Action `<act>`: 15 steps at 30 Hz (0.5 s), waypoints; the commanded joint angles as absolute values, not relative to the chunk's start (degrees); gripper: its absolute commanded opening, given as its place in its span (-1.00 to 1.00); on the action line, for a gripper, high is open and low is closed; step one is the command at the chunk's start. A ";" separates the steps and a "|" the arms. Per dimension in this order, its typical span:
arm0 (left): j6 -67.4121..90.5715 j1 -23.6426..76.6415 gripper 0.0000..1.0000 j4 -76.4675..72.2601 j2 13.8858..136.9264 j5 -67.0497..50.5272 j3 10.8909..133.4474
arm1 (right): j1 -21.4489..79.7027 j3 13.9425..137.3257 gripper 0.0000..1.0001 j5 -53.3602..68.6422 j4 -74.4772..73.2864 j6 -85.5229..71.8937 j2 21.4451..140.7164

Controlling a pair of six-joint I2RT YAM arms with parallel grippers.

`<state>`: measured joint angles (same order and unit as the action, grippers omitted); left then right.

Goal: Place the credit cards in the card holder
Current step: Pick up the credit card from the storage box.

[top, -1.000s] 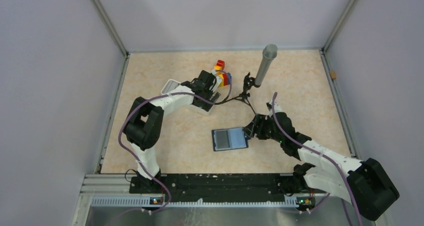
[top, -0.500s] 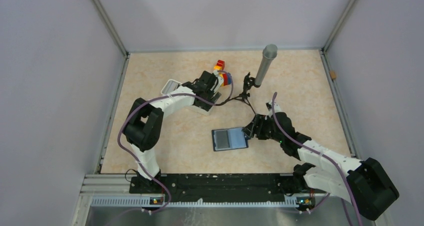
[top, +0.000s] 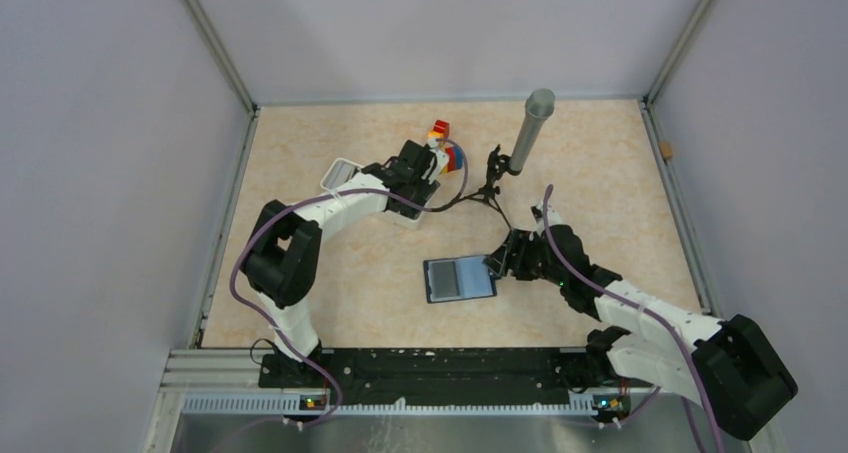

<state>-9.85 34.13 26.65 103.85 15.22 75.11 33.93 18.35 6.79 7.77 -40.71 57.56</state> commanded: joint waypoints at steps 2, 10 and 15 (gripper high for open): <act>-10.63 34.01 0.11 25.83 100.99 15.85 74.70 | 33.31 18.24 0.26 7.20 10.72 -40.96 58.36; -10.42 34.46 -0.24 26.18 100.81 15.25 74.52 | 33.31 18.29 0.26 7.46 10.90 -41.14 58.71; -10.38 34.92 -0.50 26.66 100.82 16.09 74.53 | 33.31 18.32 0.26 7.47 10.90 -41.13 58.72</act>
<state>-10.02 34.81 26.76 103.85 13.87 74.76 33.91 18.35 7.25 8.19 -40.75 58.57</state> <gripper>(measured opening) 0.294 0.631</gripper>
